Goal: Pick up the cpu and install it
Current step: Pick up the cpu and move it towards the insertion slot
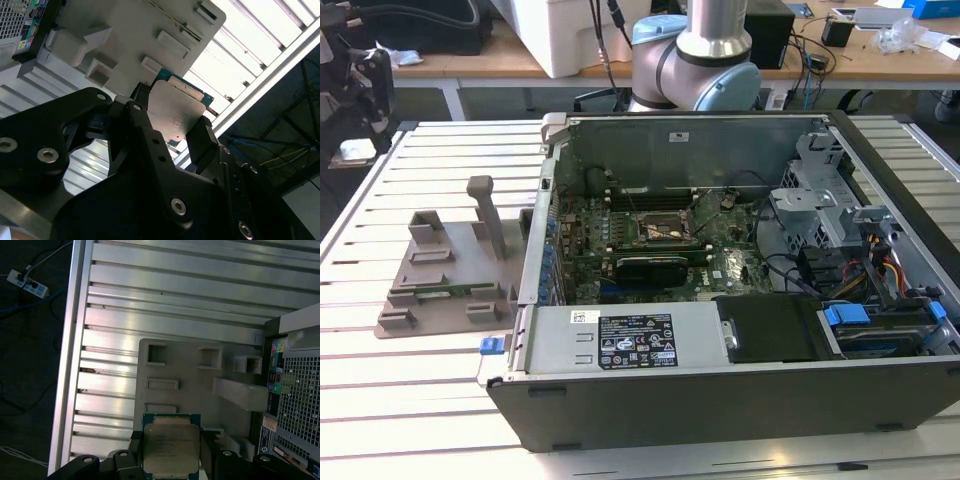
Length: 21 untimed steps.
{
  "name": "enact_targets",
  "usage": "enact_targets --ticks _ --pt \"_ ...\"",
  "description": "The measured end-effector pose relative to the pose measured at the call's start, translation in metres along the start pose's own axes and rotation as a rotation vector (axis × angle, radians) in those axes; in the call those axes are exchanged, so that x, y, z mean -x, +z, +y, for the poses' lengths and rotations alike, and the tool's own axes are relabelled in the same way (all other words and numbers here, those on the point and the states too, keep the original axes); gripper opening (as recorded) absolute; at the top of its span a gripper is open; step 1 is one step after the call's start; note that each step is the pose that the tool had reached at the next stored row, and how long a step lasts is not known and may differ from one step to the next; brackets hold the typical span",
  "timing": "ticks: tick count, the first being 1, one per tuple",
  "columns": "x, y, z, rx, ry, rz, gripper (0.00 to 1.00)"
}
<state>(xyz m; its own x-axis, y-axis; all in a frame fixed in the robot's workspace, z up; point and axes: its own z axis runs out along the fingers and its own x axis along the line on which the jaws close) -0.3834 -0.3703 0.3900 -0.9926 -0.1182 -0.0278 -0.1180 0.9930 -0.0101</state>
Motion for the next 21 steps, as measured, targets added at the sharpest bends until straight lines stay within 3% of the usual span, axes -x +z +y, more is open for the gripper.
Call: enact_targets --ticks 7,12,13,15,21 --pt "0.0004 -0.0147 -0.0001 0.0002 0.0 0.0 0.55" --pt "0.0011 -0.0152 -0.0002 0.0009 0.0 0.0001 0.55" --pt "0.0041 -0.0151 -0.0006 0.001 0.0 0.0 0.55" --pt "0.0192 -0.0146 -0.0023 0.001 0.0 -0.0001 0.55" --pt "0.0442 -0.0138 -0.0052 0.001 0.0 -0.0001 0.55"
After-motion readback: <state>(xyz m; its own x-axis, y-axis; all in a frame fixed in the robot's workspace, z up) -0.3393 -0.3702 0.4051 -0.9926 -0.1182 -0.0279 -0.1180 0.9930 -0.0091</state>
